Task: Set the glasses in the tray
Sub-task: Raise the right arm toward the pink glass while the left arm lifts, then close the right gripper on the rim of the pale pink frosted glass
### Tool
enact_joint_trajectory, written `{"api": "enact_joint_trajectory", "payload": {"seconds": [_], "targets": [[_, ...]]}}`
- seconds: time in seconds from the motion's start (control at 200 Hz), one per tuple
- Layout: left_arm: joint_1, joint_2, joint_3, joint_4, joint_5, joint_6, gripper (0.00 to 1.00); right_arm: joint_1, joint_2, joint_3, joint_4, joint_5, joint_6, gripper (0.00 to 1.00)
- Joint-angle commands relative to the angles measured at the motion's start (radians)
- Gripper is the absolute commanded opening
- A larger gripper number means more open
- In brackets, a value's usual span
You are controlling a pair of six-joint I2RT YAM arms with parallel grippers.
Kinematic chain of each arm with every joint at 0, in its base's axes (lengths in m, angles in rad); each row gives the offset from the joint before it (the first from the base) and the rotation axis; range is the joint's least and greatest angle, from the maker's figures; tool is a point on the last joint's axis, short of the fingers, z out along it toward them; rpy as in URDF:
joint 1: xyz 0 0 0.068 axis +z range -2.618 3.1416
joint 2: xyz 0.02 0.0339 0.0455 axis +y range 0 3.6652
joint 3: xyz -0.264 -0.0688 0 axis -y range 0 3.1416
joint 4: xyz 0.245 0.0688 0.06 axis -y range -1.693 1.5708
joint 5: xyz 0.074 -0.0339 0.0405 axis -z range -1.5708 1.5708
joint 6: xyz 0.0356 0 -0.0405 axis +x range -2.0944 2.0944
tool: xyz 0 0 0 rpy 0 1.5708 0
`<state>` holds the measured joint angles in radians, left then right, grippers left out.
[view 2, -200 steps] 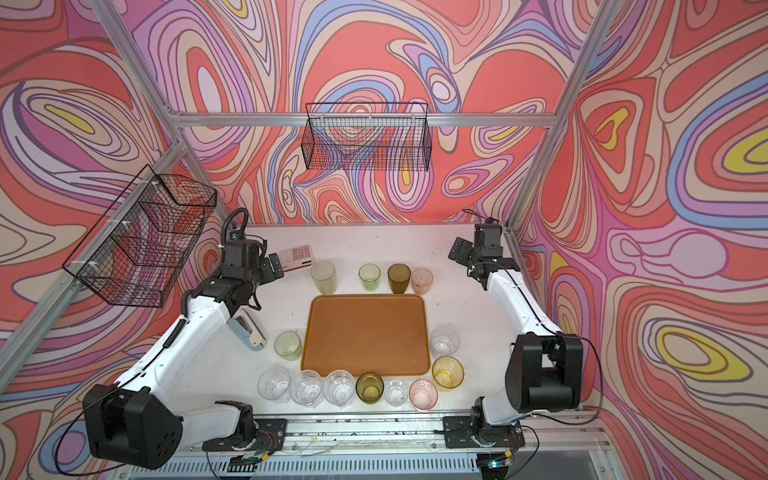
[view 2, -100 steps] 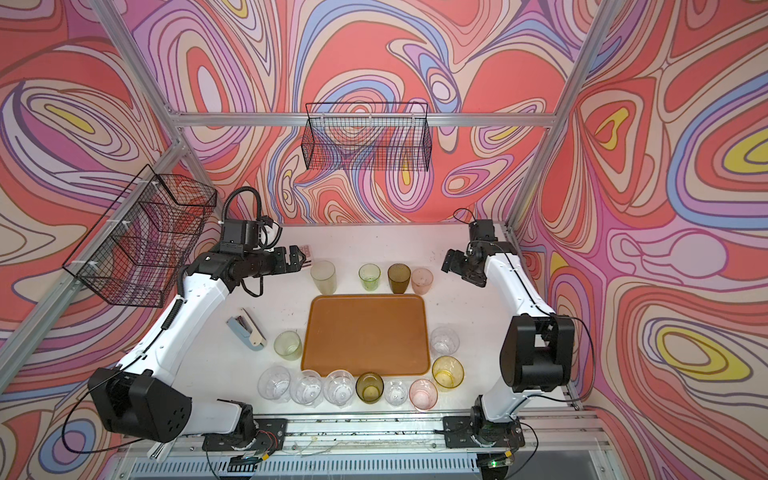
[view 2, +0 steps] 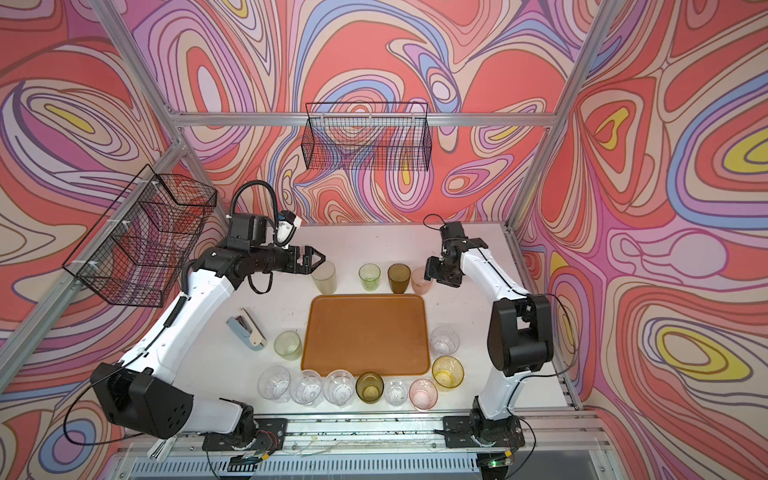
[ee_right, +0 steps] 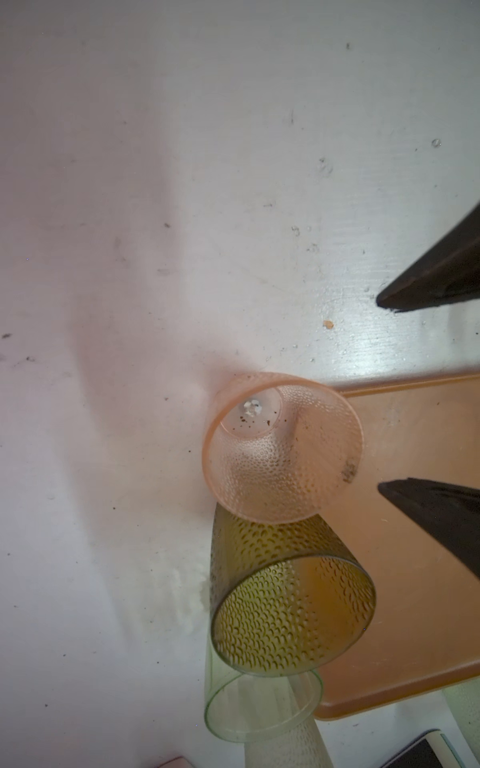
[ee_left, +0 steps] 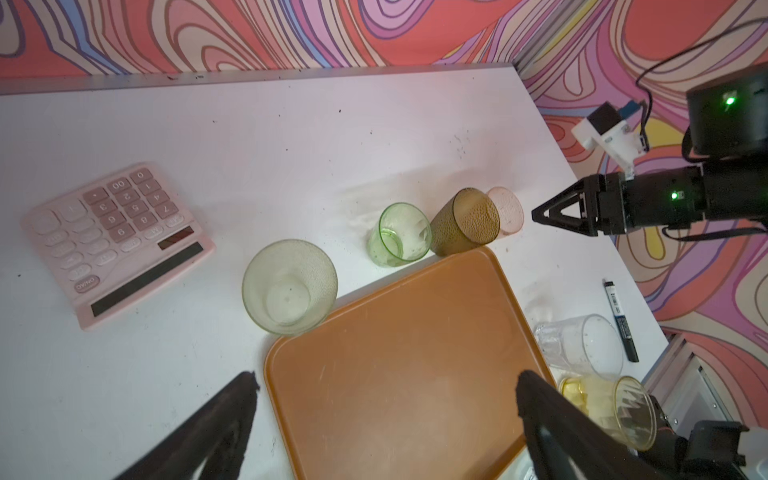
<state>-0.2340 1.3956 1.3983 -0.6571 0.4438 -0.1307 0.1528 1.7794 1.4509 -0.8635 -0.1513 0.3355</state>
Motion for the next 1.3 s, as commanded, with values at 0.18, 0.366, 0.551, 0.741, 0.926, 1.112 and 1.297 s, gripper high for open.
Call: {"api": "enact_joint_trajectory", "payload": {"seconds": [0.18,0.366,0.551,0.741,0.926,1.112,1.297], "targets": [[-0.001,-0.113,-0.044,0.017,0.05,0.079,1.0,0.007,0.055,0.037,0.017,0.03,0.041,0.61],[-0.001,-0.115,-0.046,0.018,0.059,0.066,1.0,0.008,0.096,0.068,0.014,0.052,0.047,0.56],[-0.001,-0.118,-0.059,0.043,0.093,0.046,1.0,0.008,0.13,0.084,0.026,0.062,0.043,0.51],[0.0,-0.121,-0.061,0.037,0.075,0.051,1.0,0.007,0.165,0.105,0.029,0.07,0.042,0.44],[-0.001,-0.121,-0.062,0.038,0.075,0.05,1.0,0.007,0.196,0.127,0.018,0.074,0.031,0.35],[-0.001,-0.118,-0.061,0.039,0.073,0.048,1.0,0.007,0.21,0.137,0.009,0.1,0.018,0.28],[-0.001,-0.113,-0.064,0.042,0.073,0.048,1.0,0.007,0.215,0.146,-0.003,0.119,0.002,0.19]]}}
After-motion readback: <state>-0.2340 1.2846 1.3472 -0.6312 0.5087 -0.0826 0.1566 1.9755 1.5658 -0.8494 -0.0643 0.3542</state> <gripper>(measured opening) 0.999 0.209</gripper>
